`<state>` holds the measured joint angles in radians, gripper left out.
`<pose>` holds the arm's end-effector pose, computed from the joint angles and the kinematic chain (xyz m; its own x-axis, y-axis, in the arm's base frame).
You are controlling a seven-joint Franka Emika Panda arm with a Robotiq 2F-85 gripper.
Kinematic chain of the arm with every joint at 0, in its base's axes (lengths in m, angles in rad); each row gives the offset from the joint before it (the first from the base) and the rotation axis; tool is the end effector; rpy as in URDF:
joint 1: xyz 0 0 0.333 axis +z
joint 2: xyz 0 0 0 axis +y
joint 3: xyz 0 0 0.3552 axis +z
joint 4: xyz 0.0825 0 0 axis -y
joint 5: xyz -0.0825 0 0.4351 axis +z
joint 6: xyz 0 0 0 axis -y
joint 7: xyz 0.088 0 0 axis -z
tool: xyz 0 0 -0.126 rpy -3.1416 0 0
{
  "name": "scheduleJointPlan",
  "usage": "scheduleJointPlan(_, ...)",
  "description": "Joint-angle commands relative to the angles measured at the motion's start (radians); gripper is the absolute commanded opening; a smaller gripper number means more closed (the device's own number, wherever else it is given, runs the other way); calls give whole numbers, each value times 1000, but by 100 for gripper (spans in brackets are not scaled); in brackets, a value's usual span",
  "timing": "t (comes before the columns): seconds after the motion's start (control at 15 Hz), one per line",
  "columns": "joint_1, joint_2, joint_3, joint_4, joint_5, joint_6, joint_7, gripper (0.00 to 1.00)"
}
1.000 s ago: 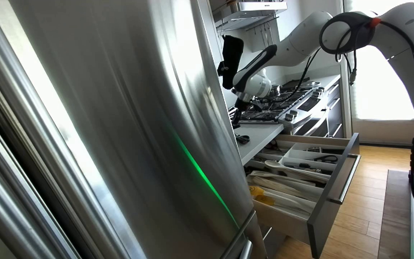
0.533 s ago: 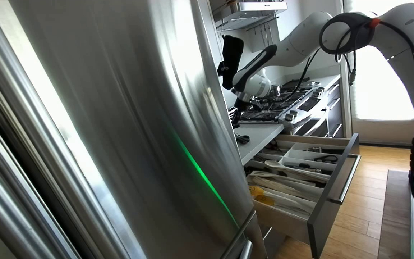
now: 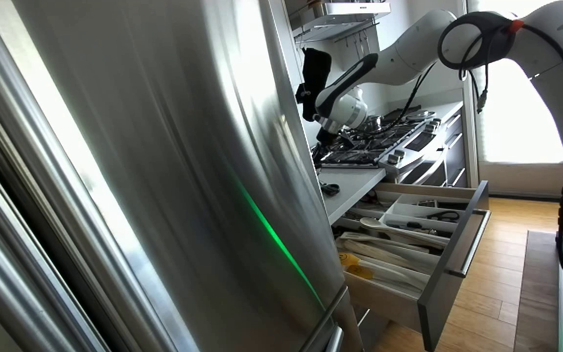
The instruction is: Put the straight spatula in the open drawer
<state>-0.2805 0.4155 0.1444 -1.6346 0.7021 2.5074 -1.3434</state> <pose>0.7686 -0.1178 0.4268 0.5521 0.5135 0.6569 0.6117 -0.7849 0.0994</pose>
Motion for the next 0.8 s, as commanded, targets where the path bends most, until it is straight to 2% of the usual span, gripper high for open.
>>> scheduleJointPlan(0.0,-42,-70,21,-69,120,-100,-128,9)
scheduleJointPlan(0.2,-44,-139,-9,-146,211,-255,-216,9)
scheduleJointPlan(0.4,-22,-223,-68,-258,245,-373,-292,9)
scheduleJointPlan(0.6,2,-318,-133,-399,237,-411,-307,9)
scheduleJointPlan(0.73,15,-388,-170,-512,243,-389,-296,9)
